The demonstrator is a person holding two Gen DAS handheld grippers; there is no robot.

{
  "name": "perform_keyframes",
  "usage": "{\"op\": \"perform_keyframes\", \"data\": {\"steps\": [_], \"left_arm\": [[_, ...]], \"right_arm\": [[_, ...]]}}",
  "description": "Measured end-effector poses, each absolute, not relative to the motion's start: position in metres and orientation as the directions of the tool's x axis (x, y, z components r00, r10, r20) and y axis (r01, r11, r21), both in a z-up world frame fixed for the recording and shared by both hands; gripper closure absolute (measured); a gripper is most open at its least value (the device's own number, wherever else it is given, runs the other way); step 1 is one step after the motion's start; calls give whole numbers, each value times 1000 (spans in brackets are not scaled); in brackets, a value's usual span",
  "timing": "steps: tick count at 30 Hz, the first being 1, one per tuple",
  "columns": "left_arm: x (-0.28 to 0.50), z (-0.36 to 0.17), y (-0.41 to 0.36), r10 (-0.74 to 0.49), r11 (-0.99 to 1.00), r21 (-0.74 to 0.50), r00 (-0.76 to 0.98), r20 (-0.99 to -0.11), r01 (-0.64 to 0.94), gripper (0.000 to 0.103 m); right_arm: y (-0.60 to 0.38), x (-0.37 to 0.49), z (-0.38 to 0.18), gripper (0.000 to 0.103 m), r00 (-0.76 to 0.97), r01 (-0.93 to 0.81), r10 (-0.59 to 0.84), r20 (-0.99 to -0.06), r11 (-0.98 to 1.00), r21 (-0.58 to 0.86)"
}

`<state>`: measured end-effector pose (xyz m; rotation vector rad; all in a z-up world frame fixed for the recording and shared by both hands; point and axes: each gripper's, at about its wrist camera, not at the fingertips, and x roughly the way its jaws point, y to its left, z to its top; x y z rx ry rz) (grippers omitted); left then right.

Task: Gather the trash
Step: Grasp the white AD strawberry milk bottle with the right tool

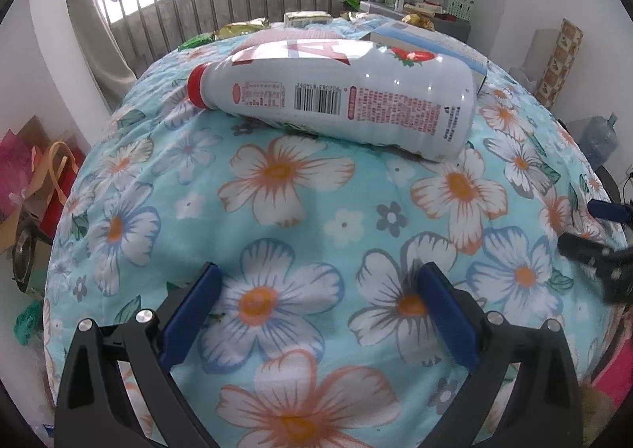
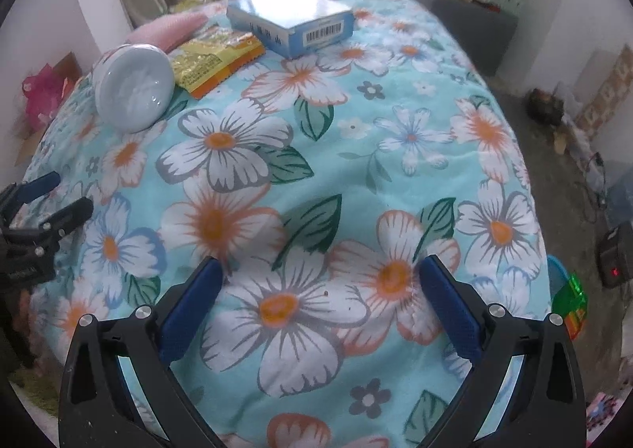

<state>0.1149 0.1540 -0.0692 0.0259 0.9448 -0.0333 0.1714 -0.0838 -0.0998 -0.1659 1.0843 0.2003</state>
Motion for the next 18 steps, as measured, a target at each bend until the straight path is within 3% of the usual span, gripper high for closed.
{"op": "perform_keyframes", "data": {"steps": [5, 10, 15, 18], "left_arm": [[110, -70, 153, -20, 999, 8, 603, -798, 44, 5], [111, -67, 158, -50, 998, -19, 586, -809, 60, 5], [106, -59, 172, -91, 996, -79, 572, -815, 47, 5], [102, -55, 187, -105, 993, -116, 574, -812, 17, 5]], "right_arm": [[-67, 196, -52, 8, 519, -278, 177, -837, 960, 31], [-3, 230, -10, 8, 496, -509, 395, -774, 854, 109], [81, 275, -26, 9, 361, -684, 400, -843, 728, 53], [117, 281, -46, 16, 277, -734, 346, -896, 678, 36]]}}
